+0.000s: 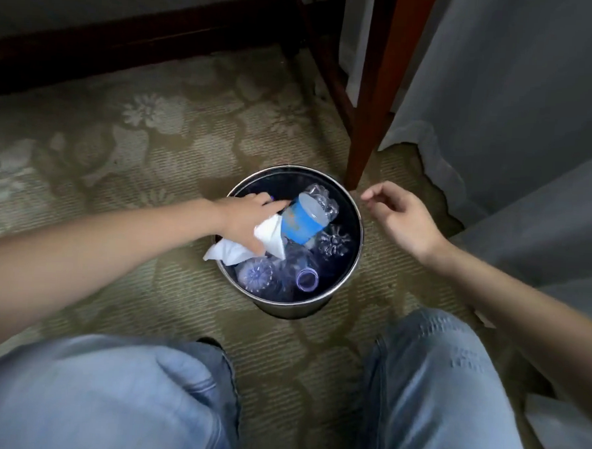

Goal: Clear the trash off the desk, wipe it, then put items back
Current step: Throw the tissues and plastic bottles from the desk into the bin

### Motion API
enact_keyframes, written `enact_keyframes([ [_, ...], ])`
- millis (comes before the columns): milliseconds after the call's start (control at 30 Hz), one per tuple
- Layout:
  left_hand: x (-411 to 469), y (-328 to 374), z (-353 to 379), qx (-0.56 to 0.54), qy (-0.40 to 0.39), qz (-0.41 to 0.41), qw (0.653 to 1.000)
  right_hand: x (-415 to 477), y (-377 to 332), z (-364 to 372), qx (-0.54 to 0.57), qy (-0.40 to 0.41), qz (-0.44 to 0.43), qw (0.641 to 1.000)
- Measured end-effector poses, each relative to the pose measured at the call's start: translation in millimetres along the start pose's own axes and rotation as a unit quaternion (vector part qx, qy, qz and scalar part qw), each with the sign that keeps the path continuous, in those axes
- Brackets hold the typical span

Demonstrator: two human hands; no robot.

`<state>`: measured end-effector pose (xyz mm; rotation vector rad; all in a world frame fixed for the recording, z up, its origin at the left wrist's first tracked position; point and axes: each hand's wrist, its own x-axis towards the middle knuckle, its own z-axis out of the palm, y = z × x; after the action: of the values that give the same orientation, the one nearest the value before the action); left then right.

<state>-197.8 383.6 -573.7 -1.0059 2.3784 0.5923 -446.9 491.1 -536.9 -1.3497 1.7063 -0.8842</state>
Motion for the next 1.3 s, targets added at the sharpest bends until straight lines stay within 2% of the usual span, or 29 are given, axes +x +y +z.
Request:
enact_keyframes([
  [33, -1, 0, -1, 0.003, 0.003, 0.010, 1.000, 0, 0, 2, -0.014, -0.012, -0.015, 1.000],
  [67, -4, 3, -5, -0.030, 0.037, 0.030, 0.998, 1, 0, 5, -0.033, -0.020, -0.033, 0.999],
  [133, -9, 9, -10, -0.105, 0.162, 0.111, 0.975, 4, -2, 12, -0.078, -0.036, -0.075, 0.994],
  [167, -9, 12, -11, -0.104, 0.191, 0.152, 0.964, 6, -3, 16, -0.099, -0.046, -0.095, 0.989],
  [233, -7, 11, -11, -0.092, 0.136, 0.183, 0.969, 11, -6, 24, -0.143, -0.070, -0.136, 0.978],
  [300, -11, 6, -13, -0.088, 0.050, 0.159, 0.982, 16, -10, 30, -0.183, -0.092, -0.171, 0.964],
  [367, -21, -2, -27, -0.117, 0.108, 0.155, 0.975, 19, -20, 31, -0.226, -0.100, -0.188, 0.950],
  [433, -44, -6, -55, -0.139, 0.173, 0.117, 0.968, 19, -38, 26, -0.281, -0.105, -0.199, 0.933],
  [600, -128, -2, -129, -0.055, 0.144, 0.036, 0.987, 13, -123, 3, -0.346, -0.148, -0.264, 0.888],
  [700, -181, 11, -173, 0.002, 0.130, 0.025, 0.991, 6, -187, -15, -0.356, -0.159, -0.301, 0.871],
  [833, -250, 28, -239, 0.062, 0.160, 0.018, 0.985, -7, -276, -45, -0.376, -0.152, -0.344, 0.847],
  [1100, -359, 39, -357, 0.086, 0.224, -0.063, 0.969, -7, -446, -78, -0.410, -0.091, -0.378, 0.825],
  [1300, -407, -10, -419, 0.080, 0.248, -0.107, 0.959, 30, -536, -60, -0.440, -0.069, -0.398, 0.802],
])
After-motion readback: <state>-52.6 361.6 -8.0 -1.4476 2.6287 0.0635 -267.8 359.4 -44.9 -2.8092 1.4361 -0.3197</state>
